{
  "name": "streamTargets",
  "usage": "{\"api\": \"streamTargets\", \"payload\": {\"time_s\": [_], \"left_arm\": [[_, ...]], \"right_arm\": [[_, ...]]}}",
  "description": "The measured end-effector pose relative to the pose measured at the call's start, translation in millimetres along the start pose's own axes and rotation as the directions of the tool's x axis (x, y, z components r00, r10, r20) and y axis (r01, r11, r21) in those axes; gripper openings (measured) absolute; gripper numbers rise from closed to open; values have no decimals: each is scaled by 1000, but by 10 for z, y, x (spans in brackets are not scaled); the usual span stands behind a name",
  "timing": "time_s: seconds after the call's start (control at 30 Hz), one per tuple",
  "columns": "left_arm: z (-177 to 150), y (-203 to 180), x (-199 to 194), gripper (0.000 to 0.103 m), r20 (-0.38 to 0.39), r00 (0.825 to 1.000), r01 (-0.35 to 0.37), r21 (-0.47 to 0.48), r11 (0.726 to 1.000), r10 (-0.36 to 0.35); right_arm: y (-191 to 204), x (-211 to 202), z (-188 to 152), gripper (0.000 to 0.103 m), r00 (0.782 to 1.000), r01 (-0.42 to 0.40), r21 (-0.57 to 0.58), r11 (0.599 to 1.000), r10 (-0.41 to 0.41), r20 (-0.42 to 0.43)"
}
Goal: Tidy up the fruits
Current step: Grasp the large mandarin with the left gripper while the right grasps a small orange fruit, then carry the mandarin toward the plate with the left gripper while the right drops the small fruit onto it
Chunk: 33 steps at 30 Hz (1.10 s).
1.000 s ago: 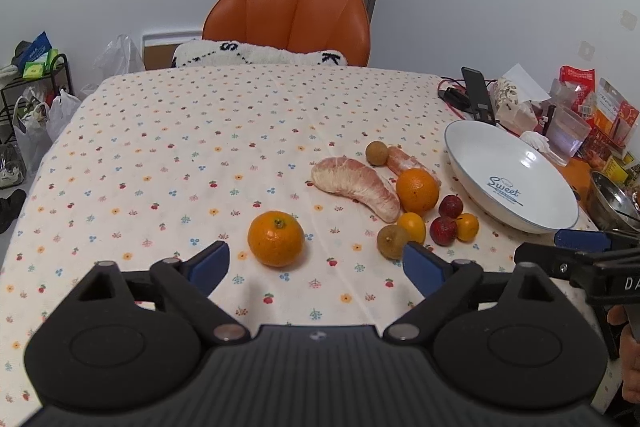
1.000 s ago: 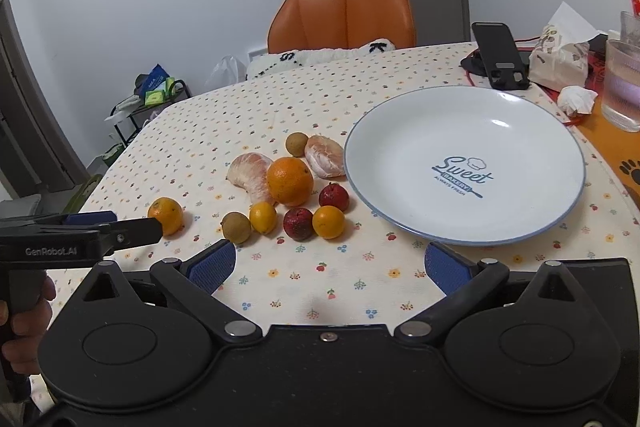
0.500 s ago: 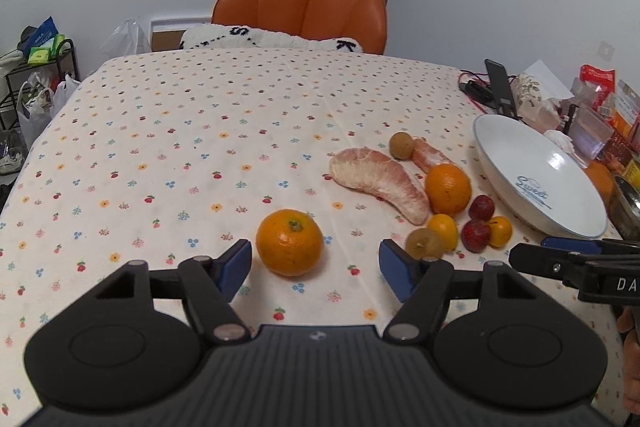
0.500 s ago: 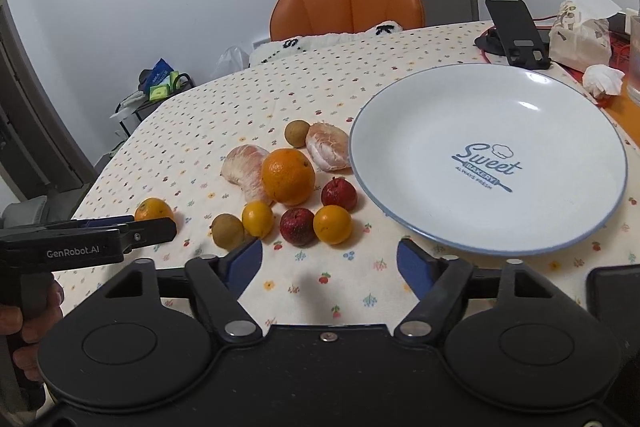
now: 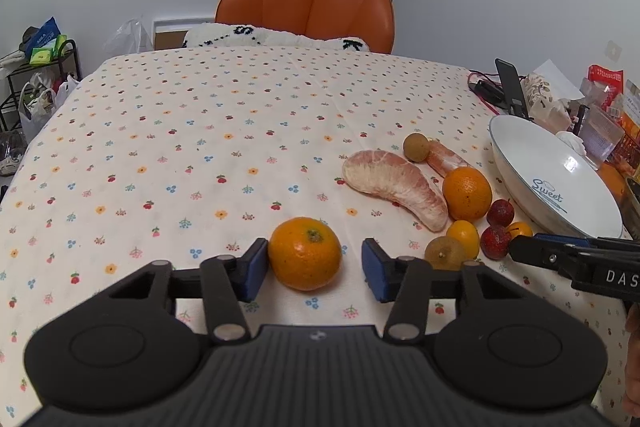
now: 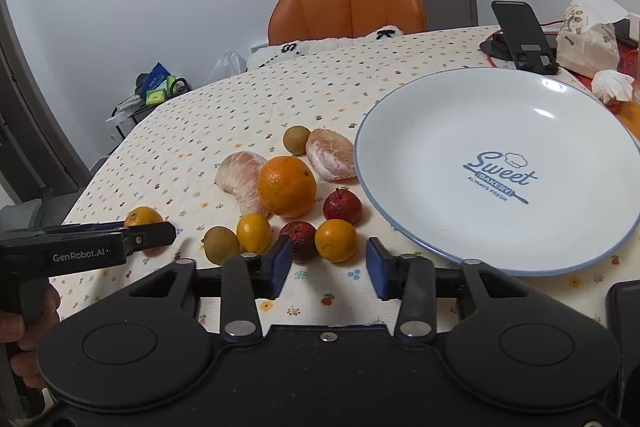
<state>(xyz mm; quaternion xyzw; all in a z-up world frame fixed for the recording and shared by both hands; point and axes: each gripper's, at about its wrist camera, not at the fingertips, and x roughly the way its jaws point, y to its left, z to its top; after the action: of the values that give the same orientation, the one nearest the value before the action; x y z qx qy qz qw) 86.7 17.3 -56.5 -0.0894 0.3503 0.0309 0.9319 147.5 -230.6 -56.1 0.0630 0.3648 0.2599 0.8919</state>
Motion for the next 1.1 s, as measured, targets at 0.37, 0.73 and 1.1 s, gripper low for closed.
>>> {"api": "streamTargets", "payload": {"time_s": [0.37, 0.73, 1.1], "left_arm": [[7, -28, -148, 37, 22, 1000, 21, 9, 1000, -22], [10, 41, -160, 37, 16, 1000, 18, 6, 1000, -18], [-20, 156, -146, 37, 11, 1000, 12, -16, 1000, -12]], "right_arm": [[2, -69, -23, 8, 1000, -18, 17, 1000, 18, -9], [48, 26, 1, 38, 998, 55, 48, 997, -56, 33], [148, 115, 42, 30, 996, 67, 12, 998, -67, 62]]}}
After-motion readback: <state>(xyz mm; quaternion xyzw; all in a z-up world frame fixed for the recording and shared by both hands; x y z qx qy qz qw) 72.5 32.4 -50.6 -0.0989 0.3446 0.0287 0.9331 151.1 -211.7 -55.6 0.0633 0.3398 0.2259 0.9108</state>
